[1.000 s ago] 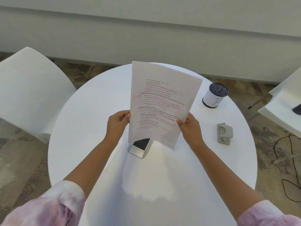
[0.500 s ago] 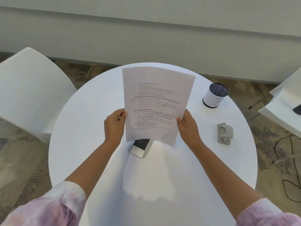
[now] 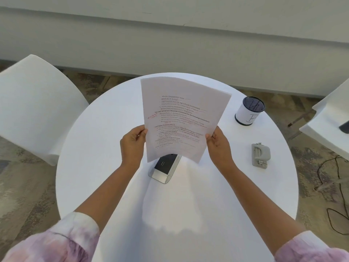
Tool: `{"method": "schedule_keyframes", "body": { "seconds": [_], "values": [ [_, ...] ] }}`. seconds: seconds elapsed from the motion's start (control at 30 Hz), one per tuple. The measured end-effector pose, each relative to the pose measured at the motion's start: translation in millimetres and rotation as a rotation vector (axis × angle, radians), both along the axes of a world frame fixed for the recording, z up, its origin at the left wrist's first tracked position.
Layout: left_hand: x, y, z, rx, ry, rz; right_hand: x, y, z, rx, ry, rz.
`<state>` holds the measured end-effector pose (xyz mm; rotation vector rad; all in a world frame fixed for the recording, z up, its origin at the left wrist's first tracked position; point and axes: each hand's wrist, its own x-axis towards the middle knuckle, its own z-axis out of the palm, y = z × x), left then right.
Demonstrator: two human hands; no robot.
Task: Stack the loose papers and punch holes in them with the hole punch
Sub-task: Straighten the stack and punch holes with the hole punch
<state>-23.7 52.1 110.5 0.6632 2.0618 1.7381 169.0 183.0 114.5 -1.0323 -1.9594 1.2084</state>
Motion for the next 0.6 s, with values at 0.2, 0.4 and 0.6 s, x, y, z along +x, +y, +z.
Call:
{"method": "schedule_keyframes", "body": {
  "seconds": [0.2,0.4,0.6],
  "values": [
    [1.5,-1.5,-4.6,0.018,-0.158,0.0,0.7,-0.7,-4.4,-0.121,0.001,-0.015],
    [1.7,-1.9,-19.4,-0.019,-0.26,0.07,13.2,-2.5,-20.8,-0.181,-0.058,-0.182],
    [12.0,3.5,-32.6,-0.02,-0.467,0.216,19.9,-7.6,-35.9,-0.696,0.051,-0.471]
  ]
}}
